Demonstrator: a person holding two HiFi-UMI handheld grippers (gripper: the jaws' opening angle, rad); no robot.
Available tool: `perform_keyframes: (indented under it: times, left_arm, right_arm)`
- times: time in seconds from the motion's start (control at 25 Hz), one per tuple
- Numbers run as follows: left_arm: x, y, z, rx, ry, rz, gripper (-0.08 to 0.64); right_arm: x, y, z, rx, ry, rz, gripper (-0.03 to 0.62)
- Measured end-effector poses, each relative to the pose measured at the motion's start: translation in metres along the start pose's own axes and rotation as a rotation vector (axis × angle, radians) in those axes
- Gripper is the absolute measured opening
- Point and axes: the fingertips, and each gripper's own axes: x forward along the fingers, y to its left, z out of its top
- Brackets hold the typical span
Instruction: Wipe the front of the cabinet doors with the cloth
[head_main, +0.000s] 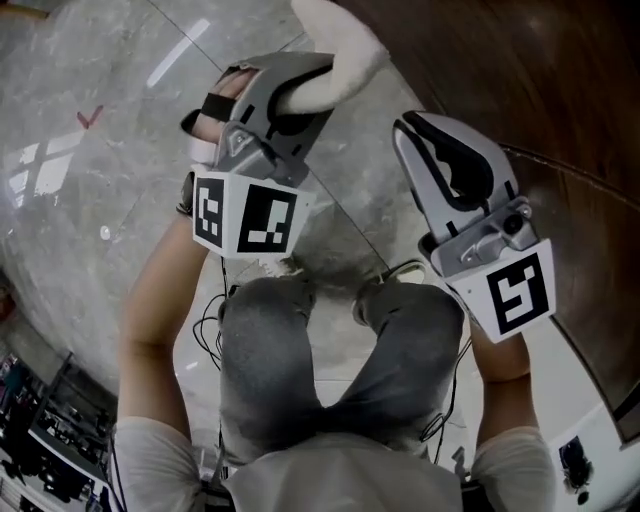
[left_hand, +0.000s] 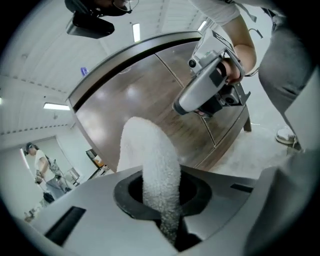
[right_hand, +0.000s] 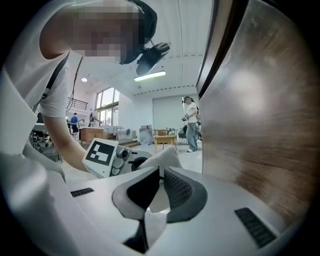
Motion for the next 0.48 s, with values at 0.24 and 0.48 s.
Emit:
perform_keyframes:
  times: [0.24,0.48]
  left_arm:
    - [-0.058,0.045,0.041,-0.108,0.023,0.059,0.058]
    - [-0.116,0.090,0.097,-0.160,0.033,0.084,0.058]
  right_arm:
    - [-0.005,0.024,0.062,-0.011,0.031,0.000,0.052]
    - [-0.016,0.053,0.137,-0.032,0.067,0.019,0.052]
